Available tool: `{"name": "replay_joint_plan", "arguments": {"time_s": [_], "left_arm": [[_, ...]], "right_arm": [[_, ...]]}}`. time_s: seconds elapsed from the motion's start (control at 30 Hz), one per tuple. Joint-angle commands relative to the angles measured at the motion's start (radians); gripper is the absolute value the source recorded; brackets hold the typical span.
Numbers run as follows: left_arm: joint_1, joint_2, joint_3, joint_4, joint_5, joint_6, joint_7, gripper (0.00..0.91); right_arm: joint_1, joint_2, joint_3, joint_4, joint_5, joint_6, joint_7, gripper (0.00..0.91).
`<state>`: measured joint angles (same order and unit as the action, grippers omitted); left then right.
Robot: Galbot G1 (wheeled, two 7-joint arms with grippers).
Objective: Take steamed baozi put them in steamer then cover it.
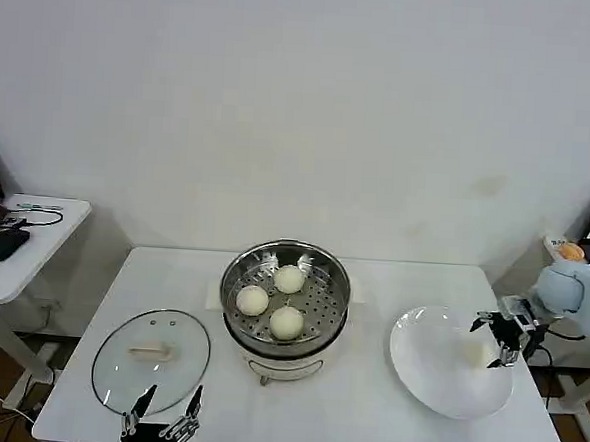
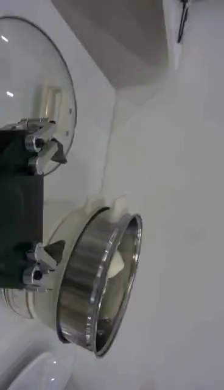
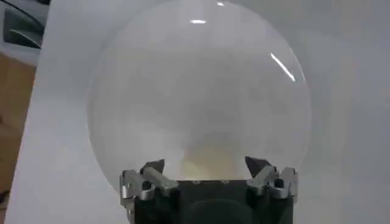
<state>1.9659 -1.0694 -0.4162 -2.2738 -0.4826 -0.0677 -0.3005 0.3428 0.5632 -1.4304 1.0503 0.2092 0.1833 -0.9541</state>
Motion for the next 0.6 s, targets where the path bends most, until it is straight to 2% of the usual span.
{"name": "replay_joint_plan", "arguments": {"time_s": [0.03, 0.6], "left_arm": [[0.0, 0.001, 0.001, 0.001, 0.0, 0.001, 0.0, 0.907], [-0.002, 0.0, -0.005, 0.004, -0.002, 0.002, 0.0, 0.907]], "right_arm": [[-0.06, 0.014, 0.059, -0.058, -0.02, 0.007, -0.002, 0.907], [-0.109, 0.045, 0.106, -0.108, -0.044, 0.016, -0.012, 0.907]]}}
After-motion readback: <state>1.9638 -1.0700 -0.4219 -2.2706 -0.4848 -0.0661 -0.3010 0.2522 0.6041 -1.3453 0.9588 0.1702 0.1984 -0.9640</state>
